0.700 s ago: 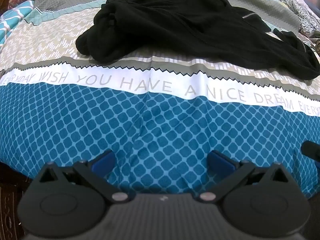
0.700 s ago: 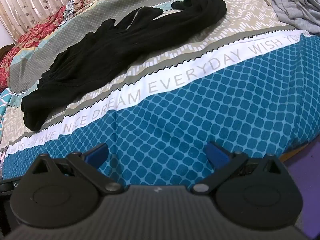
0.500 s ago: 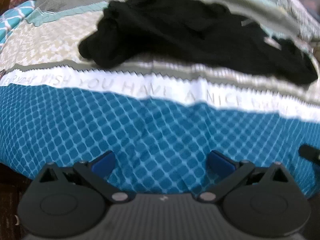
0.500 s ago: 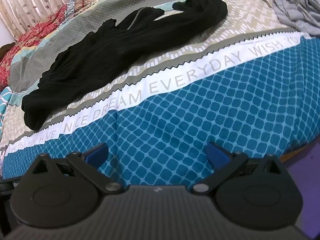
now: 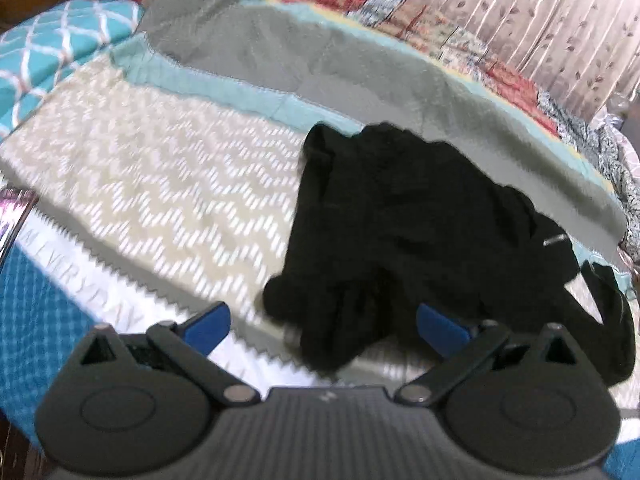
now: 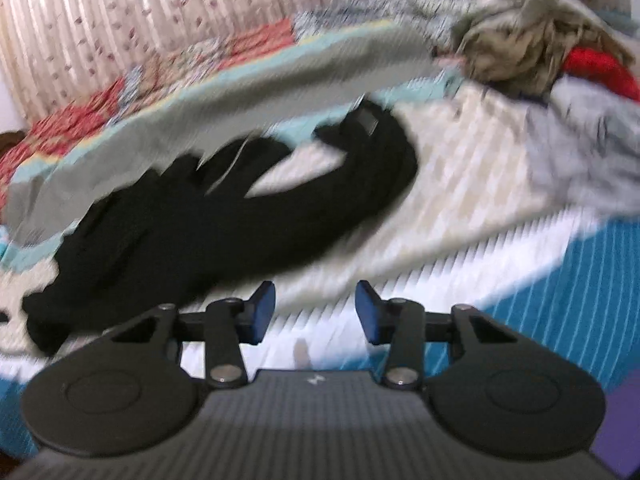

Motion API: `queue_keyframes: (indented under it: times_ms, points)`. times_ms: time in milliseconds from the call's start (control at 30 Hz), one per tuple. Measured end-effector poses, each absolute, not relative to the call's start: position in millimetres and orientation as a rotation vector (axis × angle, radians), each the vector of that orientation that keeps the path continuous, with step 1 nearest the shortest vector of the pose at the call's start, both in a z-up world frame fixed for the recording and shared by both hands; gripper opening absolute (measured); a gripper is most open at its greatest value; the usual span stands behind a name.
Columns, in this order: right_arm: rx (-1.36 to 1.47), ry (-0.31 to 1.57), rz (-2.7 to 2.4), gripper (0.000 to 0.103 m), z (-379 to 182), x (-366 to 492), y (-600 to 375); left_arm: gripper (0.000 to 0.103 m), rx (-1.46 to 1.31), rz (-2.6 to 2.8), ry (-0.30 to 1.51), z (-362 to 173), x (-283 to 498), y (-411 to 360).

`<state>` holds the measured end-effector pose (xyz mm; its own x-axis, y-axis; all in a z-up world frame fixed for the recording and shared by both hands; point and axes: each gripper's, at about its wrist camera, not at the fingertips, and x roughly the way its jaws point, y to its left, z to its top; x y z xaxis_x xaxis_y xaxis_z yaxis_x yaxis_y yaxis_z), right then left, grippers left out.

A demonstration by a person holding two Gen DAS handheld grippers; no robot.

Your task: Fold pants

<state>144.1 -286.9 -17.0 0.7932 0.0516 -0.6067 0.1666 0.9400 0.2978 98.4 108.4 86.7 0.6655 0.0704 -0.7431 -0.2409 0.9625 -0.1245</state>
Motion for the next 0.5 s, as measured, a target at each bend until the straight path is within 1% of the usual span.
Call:
queue_keyframes:
  times_ms: [67, 133, 200, 233, 267, 333, 367, 467, 500]
  points:
    - [0.336, 0.638, -0.089, 0.047, -13.2, 167.1, -300.9, 0.103, -0.101, 0.202, 0.737, 86.5, 99.5, 88.3]
    - [0.297, 0.641, -0.107, 0.048, -10.7, 198.8, -311.7, 0.103, -0.021, 0.166, 0.694, 78.6, 101.9, 75.3]
    - [0.256, 0.660, -0.100, 0.048, -10.4, 229.3, -318.8, 0.099, 0.023, 0.127, 0.675, 72.3, 105.9, 62.1]
    - [0.239, 0.674, -0.085, 0.048, -11.8, 248.3, -323.0, 0.081, 0.037, 0.118, 0.678, 69.3, 109.3, 57.7]
    - [0.223, 0.686, -0.080, 0.048, -12.6, 264.1, -326.0, 0.049, 0.036, 0.106, 0.711, 60.3, 115.9, 56.1]
    - [0.202, 0.712, -0.133, 0.048, -18.2, 292.5, -334.4, 0.026, 0.003, 0.104, 0.775, 49.3, 127.4, 57.4]
    - [0.206, 0.724, -0.167, 0.048, -21.1, 303.0, -340.5, 0.020, -0.028, 0.107, 0.776, 51.5, 127.4, 59.8]
    - [0.338, 0.773, -0.218, 0.048, -37.9, 327.4, -368.3, 0.016, -0.089, 0.087, 0.741, 58.7, 118.8, 72.0]
    - [0.406, 0.795, -0.199, 0.045, -45.1, 332.4, -377.4, 0.016, -0.117, 0.086, 0.730, 60.5, 112.6, 77.9]
